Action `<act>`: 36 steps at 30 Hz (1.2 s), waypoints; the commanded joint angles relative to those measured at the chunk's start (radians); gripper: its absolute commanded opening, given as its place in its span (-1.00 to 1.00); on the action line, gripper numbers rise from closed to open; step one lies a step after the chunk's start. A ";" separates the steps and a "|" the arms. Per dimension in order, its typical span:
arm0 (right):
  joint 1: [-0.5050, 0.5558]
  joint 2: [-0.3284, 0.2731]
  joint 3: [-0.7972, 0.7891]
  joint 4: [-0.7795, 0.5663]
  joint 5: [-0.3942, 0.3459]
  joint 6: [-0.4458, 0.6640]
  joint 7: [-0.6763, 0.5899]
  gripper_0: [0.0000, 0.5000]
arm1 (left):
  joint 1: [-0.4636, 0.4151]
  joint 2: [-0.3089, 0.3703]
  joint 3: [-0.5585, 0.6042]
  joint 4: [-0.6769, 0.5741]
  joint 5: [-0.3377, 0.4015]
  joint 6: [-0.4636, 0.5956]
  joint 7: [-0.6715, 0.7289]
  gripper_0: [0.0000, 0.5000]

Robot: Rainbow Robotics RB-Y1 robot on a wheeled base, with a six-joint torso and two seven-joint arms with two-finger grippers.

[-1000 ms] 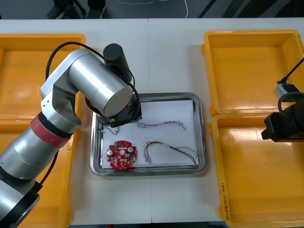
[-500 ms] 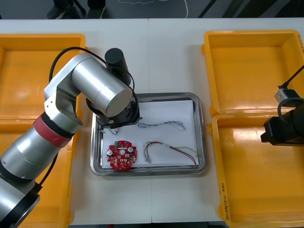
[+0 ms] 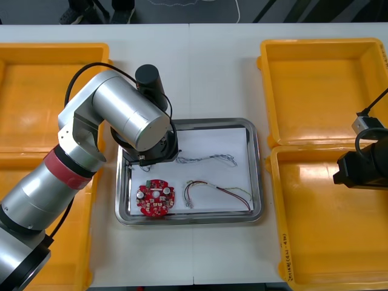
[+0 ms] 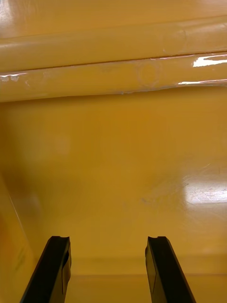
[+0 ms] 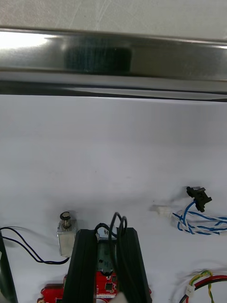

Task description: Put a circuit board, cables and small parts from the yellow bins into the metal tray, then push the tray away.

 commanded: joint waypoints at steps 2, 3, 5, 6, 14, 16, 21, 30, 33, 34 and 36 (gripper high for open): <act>0.011 -0.026 -0.035 -0.029 -0.002 -0.008 -0.042 0.84 | 0.011 -0.022 -0.013 -0.013 -0.007 -0.012 -0.056 1.00; 0.011 -0.026 -0.036 -0.029 0.000 -0.008 -0.042 0.84 | 0.011 -0.022 -0.013 -0.013 -0.008 -0.012 -0.055 1.00; 0.011 -0.026 -0.041 -0.029 -0.003 -0.008 -0.042 0.84 | 0.011 -0.022 -0.013 -0.013 -0.015 -0.012 -0.053 1.00; 0.011 -0.026 -0.041 -0.029 -0.003 -0.008 -0.041 0.84 | 0.011 -0.022 -0.013 -0.013 -0.016 -0.012 -0.055 1.00; 0.011 -0.026 -0.044 -0.029 -0.005 -0.008 -0.042 0.84 | 0.009 -0.004 0.017 -0.060 -0.021 0.005 -0.056 1.00; 0.011 -0.026 -0.045 -0.029 -0.005 -0.008 -0.041 0.83 | 0.009 0.011 0.024 -0.097 -0.022 0.025 -0.058 1.00; 0.011 -0.026 -0.049 -0.029 -0.005 -0.008 -0.041 0.84 | 0.009 0.045 0.057 -0.204 -0.021 0.108 -0.059 1.00; 0.011 -0.026 -0.050 -0.029 -0.006 -0.008 -0.036 0.84 | 0.009 0.094 0.151 -0.343 0.047 0.208 -0.059 1.00; 0.011 -0.026 -0.050 -0.029 -0.010 -0.008 -0.033 0.84 | 0.009 0.117 0.186 -0.378 0.076 0.208 -0.058 1.00; 0.011 -0.026 -0.052 -0.030 -0.010 -0.008 -0.033 0.84 | 0.009 0.122 0.194 -0.385 0.084 0.208 -0.058 1.00; 0.010 -0.026 -0.050 -0.030 -0.013 -0.008 -0.031 0.84 | 0.007 0.145 0.223 -0.407 0.111 0.208 -0.056 1.00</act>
